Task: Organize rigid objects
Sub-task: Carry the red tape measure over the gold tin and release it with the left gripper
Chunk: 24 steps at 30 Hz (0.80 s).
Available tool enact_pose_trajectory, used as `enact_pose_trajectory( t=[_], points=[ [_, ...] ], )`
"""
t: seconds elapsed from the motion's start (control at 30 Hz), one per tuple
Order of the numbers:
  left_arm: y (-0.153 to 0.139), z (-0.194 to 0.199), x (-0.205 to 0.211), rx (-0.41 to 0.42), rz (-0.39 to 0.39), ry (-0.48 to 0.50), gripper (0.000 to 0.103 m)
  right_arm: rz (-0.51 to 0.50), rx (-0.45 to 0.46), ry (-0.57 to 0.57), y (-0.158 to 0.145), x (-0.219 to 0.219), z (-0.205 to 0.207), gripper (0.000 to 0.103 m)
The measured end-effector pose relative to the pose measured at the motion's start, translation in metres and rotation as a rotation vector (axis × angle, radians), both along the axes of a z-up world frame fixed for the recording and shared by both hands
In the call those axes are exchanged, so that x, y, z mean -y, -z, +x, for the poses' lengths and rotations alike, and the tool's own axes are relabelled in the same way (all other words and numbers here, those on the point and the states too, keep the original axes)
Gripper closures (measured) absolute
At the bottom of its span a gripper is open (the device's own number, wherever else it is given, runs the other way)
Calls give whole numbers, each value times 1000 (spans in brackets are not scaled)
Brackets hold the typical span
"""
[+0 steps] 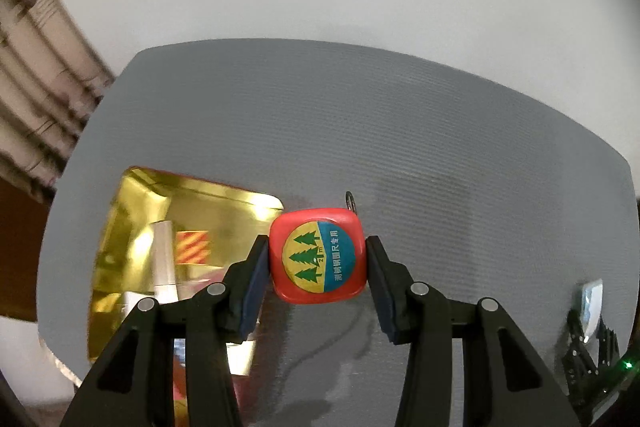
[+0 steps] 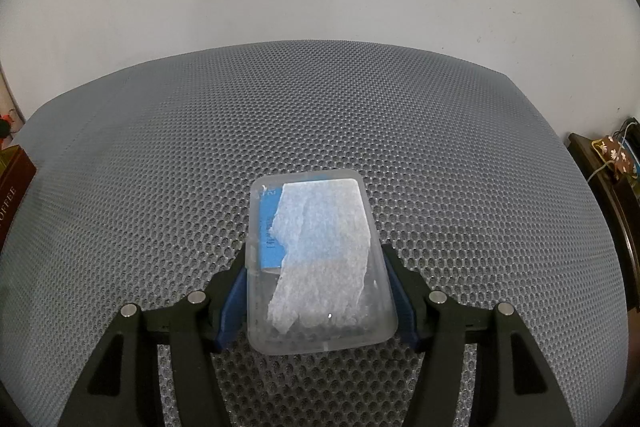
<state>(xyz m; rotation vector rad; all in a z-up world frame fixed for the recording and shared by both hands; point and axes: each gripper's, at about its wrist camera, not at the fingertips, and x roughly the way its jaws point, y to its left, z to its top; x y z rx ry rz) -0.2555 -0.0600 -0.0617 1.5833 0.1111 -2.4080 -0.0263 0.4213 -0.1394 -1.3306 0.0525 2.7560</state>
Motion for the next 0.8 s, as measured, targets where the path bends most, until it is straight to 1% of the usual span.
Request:
enact_pose_trajectory(
  t=[0.17,0.33,0.5,0.63,0.8],
  points=[
    [-1,7,33,3,-6,-57,60,1,0,0,-1,-2,3,40],
    [-4,13,55,12,-30,-96,60,0,0,0,-2,-5,5,40],
    [6,14,82,40,-40,-125,60,1,0,1,-3,-7,8,40],
    [18,15,103,57,-24,-161,60,1,0,1,-4,-9,9,40],
    [27,17,127,61,-23,-198,60,1,0,1,-5,-13,11,40]
  ],
)
